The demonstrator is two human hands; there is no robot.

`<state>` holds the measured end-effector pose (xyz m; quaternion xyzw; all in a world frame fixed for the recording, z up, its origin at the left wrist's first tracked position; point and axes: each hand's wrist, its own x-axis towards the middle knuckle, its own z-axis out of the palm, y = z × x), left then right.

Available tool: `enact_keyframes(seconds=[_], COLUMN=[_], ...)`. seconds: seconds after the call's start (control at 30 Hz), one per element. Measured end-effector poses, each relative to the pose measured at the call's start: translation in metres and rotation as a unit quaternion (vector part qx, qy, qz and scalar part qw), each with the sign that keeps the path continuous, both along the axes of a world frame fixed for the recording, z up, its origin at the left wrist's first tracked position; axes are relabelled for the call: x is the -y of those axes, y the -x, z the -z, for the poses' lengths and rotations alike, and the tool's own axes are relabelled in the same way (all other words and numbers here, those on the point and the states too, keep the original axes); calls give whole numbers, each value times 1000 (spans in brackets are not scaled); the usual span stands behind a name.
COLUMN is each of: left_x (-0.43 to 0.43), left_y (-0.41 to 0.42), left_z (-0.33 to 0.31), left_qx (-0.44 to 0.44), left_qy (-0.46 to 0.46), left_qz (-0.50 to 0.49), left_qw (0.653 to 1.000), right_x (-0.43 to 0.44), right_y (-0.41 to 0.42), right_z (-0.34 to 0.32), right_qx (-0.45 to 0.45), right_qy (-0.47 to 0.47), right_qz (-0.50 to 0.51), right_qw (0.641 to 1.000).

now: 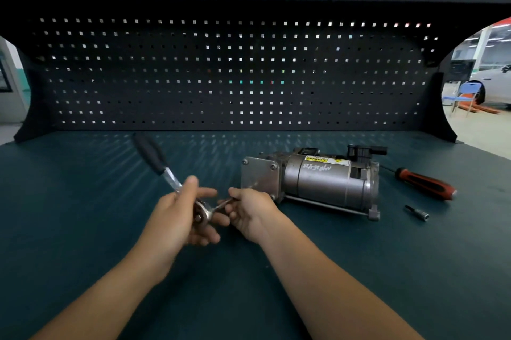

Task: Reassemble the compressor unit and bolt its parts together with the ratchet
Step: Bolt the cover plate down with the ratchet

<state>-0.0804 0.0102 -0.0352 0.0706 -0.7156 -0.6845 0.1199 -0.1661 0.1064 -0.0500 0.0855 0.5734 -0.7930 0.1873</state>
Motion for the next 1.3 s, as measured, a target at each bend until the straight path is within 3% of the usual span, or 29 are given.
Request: enact_keyframes(seconds=[0.1,0.17,0.23,0.3,0.33,0.4,0.43,0.5,0.6,0.67,0.7,0.77,0.83,0.93,1.03,1.1,1.13,1.17,1.2,1.23,1.3], left_x=[-2,-2,-1,3,7,12,14,16,12,4,1,-1,0,0,0,5,9,11,12,11,10], left_y=[-1,-3,-3,-5,-7,-9,-10,-8,-5,-5,-3,0,1,0,-1,-1,-2,-3,-5,-6,-5], left_z=[-5,-8,-8,-3,-1,3,3,3,5,2,0,-2,-3,-4,-5,1,5,8,10,10,9], left_qx=[64,93,87,30,-17,-87,-107,-111,-91,-40,3,77,110,128,115,53,5,-40,-81,-93,-91], left_qy=[-247,-250,-116,151,320,584,624,624,499,269,147,-65,-219,-298,-161,128,321,500,598,632,638], left_qz=[5,32,57,63,62,80,81,78,50,22,18,26,30,34,30,25,30,41,52,67,67], left_qw=[967,963,988,986,945,803,770,769,861,962,989,995,969,945,980,990,947,864,796,767,762], right_x=[0,-2,-3,0,2,5,5,5,4,4,4,3,3,2,4,7,8,8,8,8,7], right_y=[-2,-2,-2,-1,-3,-5,-3,-3,-5,-6,-7,-6,-5,-5,-4,-5,-5,-5,-5,-6,-4], right_z=[2,4,5,9,11,12,13,13,8,5,3,2,2,4,7,9,10,10,10,9,9], right_qx=[-4,-18,-31,-49,-56,-70,-85,-99,-73,-32,-22,-16,-12,-26,-59,-79,-91,-103,-106,-102,-95], right_qy=[13,2,-11,-34,-38,-36,-57,-93,-62,-29,-19,-13,-19,-30,-65,-90,-106,-121,-126,-127,-125], right_qz=[-8,-13,-11,0,5,26,32,43,5,12,18,30,29,6,11,16,18,19,22,22,28], right_qw=[1000,1000,999,998,998,997,994,990,995,999,999,999,999,999,996,993,990,987,986,986,987])
